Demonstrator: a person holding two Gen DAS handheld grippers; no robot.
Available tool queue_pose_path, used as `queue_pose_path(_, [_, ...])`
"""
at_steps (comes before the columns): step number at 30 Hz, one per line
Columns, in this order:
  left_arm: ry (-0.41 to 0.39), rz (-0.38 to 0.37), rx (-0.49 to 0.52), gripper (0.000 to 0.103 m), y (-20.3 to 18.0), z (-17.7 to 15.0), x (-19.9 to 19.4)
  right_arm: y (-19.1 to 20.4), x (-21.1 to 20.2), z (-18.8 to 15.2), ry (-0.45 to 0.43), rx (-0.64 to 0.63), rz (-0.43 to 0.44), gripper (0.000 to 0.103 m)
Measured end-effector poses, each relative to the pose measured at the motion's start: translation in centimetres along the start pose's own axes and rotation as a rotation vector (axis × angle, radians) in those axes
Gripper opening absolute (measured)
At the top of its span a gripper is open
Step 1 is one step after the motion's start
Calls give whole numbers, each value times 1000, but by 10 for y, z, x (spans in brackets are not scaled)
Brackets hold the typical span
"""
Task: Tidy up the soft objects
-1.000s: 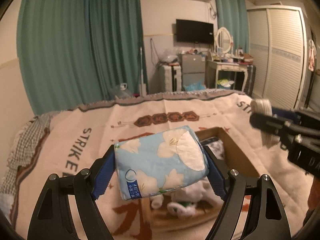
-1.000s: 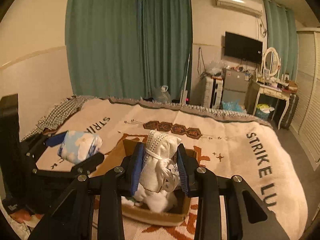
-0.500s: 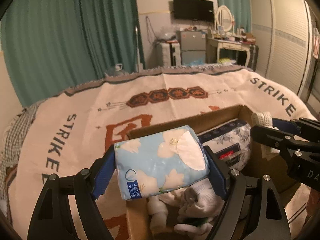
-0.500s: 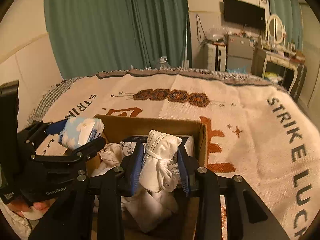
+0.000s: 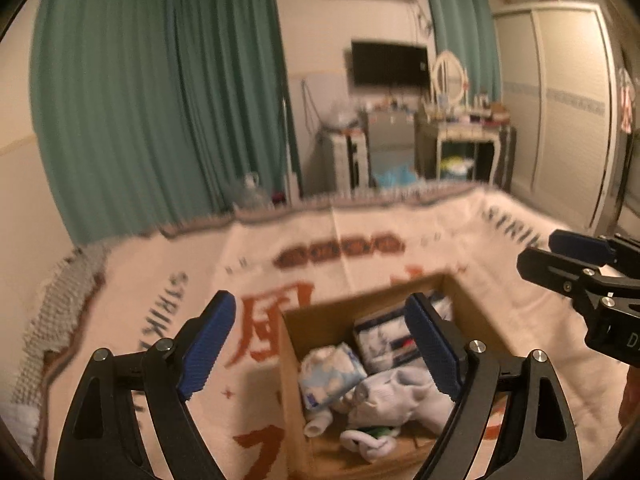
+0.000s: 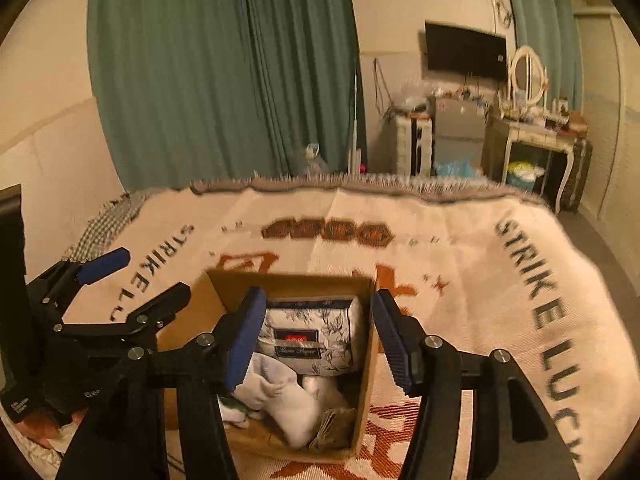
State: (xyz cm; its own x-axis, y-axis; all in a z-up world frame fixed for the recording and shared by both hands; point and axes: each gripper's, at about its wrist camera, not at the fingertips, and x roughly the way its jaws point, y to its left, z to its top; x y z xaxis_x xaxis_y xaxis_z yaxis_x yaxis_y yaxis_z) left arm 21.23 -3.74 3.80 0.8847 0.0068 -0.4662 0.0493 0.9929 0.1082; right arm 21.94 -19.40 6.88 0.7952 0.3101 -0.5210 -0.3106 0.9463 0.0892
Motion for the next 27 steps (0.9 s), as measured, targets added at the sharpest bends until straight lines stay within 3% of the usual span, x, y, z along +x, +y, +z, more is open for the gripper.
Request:
queue_pose_path(8, [-260, -3, -57, 94, 18, 37, -148, 40, -143, 29, -217, -70, -44, 68])
queue_pose_path(10, [-308, -8, -68, 94, 22, 37, -177, 50, -177, 30, -268, -76, -63, 77])
queue_pose_path(12, [-361, 11, -79, 95, 25, 33, -204, 59, -210, 25, -322, -85, -67, 99])
queue_pose_path(13, [-386, 27, -84, 95, 26, 30, -215, 63, -224, 22, -349, -85, -71, 103])
queue_pose_path(16, [-441, 46, -94, 97, 28, 17, -243, 72, -254, 11, -392, -90, -65, 103])
queue_pose_path(21, [-448, 40, -91, 97, 24, -12, -254, 76, -269, -10, -426, -79, -50, 103])
queue_pose_path(27, [-361, 80, -93, 97, 22, -57, -217, 71, -222, -46, -349, -64, -72, 103])
